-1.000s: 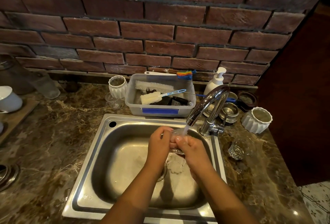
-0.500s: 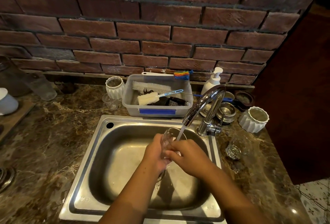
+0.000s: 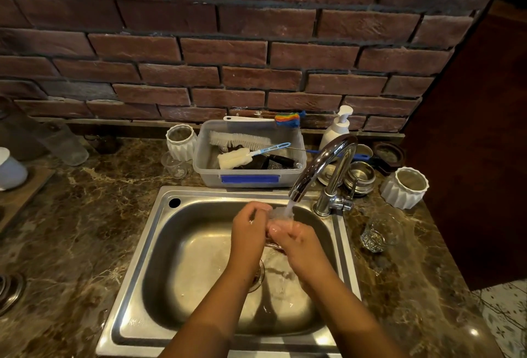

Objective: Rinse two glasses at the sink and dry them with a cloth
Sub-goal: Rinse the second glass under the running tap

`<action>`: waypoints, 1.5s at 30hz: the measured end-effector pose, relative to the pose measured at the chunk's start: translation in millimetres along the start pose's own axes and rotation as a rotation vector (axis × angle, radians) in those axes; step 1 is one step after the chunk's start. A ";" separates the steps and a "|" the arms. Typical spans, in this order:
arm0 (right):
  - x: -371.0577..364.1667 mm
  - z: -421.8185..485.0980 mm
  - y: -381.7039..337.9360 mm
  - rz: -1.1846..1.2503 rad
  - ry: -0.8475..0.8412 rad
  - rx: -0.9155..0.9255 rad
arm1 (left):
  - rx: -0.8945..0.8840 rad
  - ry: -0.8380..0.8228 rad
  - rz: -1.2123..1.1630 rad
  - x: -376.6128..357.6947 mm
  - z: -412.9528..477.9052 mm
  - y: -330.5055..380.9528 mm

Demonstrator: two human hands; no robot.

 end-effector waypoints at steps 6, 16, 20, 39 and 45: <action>4.0 3.5 -20.7 -0.771 -0.257 0.332 | 0.645 -0.185 -0.572 0.1 -2.1 -5.9; 0.7 1.0 -24.2 -1.074 -0.404 0.376 | 0.731 -0.149 -0.597 -3.0 -6.5 -26.6; -1.0 0.7 -18.3 -0.522 -0.125 0.144 | 0.399 0.066 -0.330 -2.5 0.7 -7.2; 8.1 1.7 -42.6 -0.767 -0.270 0.228 | 0.482 -0.151 -0.320 -2.2 -2.5 3.0; -0.3 2.4 -52.2 -1.373 -0.457 0.375 | 0.724 -0.231 -0.688 -4.5 -9.8 -18.6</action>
Point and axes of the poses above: each hand's wrist, its own z-axis towards the middle knuckle, its own x-axis out of the back of the hand, y = z × x, the point moved 3 cm from there along z, towards the middle knuckle, and after that the axes turned 4 degrees about x, right-handed, at the moved point
